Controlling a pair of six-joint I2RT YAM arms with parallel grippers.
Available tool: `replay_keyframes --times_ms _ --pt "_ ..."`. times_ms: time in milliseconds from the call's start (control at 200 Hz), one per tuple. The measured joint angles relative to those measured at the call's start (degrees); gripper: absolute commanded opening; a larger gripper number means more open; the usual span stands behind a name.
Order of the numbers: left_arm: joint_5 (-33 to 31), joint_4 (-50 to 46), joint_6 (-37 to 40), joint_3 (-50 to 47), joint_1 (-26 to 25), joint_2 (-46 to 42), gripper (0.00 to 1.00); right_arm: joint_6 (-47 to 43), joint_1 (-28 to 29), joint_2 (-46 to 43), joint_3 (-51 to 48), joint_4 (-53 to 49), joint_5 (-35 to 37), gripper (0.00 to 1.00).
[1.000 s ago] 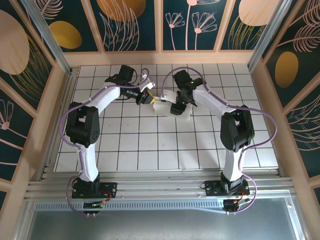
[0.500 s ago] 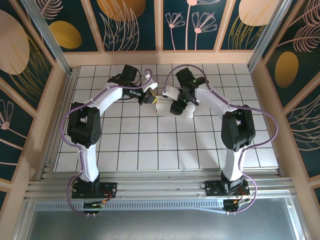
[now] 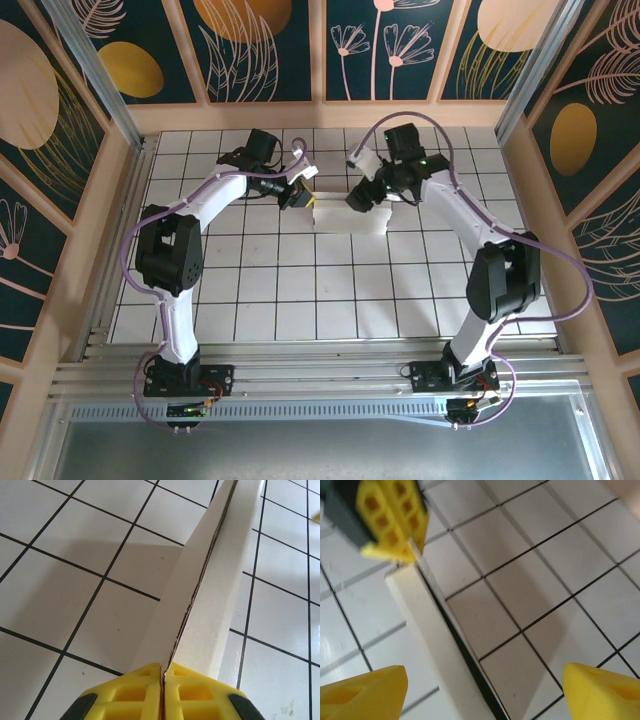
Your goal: Fold the paper box
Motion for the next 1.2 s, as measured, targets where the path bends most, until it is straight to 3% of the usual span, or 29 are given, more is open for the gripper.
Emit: replay_keyframes --times_ms 155,245,395,566,751,936,1201 --pt "-0.2 -0.4 0.0 0.3 -0.1 0.0 0.09 16.0 -5.1 -8.2 -8.1 9.6 -0.8 0.8" --pt "-0.4 -0.7 0.0 0.5 -0.2 0.0 0.09 26.5 -11.1 -13.0 -12.6 13.4 -3.8 0.75" --pt "-1.0 -1.3 0.0 0.9 -0.4 0.0 0.09 34.1 -20.6 -17.3 -19.7 16.2 -7.8 0.72" --pt "-1.3 -1.7 0.0 1.5 -0.7 0.0 0.09 30.2 -21.7 -16.9 -22.9 14.8 -12.8 0.64" --pt "-1.5 -2.1 0.0 2.2 -1.0 0.2 0.09 23.2 -21.7 -10.3 -19.0 10.7 -19.1 0.57" --pt "-1.5 -2.3 0.0 2.9 -1.0 0.7 0.09 20.5 -21.7 -4.8 -17.3 8.7 -20.1 0.54" --pt "-1.5 -3.0 0.0 3.1 -1.0 0.9 0.09 18.0 -21.6 -1.2 -14.5 7.1 -21.0 0.33"
